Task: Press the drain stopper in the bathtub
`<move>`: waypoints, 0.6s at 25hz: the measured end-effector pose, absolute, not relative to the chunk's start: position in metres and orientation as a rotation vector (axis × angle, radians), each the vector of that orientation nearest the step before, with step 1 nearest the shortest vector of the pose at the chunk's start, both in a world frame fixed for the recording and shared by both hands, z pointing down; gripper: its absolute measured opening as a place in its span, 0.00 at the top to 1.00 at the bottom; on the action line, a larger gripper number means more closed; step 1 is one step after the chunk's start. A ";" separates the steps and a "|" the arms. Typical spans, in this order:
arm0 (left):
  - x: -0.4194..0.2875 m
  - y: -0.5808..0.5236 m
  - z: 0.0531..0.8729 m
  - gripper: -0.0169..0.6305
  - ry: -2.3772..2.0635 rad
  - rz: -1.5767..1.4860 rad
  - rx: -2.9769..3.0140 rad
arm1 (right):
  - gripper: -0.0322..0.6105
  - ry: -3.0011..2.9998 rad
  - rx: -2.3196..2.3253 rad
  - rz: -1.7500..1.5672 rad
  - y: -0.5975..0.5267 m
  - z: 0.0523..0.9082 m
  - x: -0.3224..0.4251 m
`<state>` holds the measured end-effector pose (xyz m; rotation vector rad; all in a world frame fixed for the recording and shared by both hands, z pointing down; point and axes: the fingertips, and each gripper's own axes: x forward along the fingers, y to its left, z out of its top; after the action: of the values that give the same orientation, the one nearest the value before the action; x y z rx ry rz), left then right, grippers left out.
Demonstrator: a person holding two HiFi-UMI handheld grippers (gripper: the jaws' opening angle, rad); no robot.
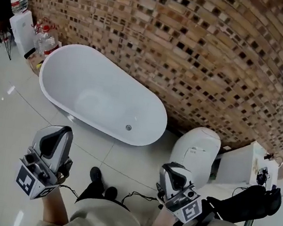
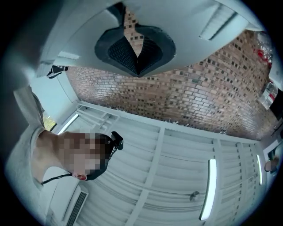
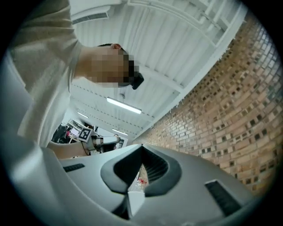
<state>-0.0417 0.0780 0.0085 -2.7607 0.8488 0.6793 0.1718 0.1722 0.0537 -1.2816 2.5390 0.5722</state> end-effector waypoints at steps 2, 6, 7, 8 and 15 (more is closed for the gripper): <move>-0.027 0.105 -0.003 0.97 0.795 0.666 -2.750 | 0.93 2.490 -1.258 0.596 0.201 0.041 0.178; -0.020 0.152 -0.027 0.97 0.696 0.672 -2.715 | 0.93 2.377 -1.245 0.599 0.253 0.019 0.184; -0.021 0.161 -0.034 0.97 0.669 0.692 -2.704 | 0.93 2.349 -1.241 0.621 0.269 0.011 0.184; -0.022 0.168 -0.041 0.97 0.637 0.712 -2.695 | 0.93 2.317 -1.237 0.653 0.285 0.002 0.185; -0.030 0.198 -0.061 0.97 0.388 0.760 -2.704 | 0.93 2.160 -1.312 0.826 0.358 -0.039 0.159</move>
<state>-0.0298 0.1982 -0.0609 -2.7041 0.3883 0.7602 0.1588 0.3581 -0.0390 -1.3122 2.1604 0.8262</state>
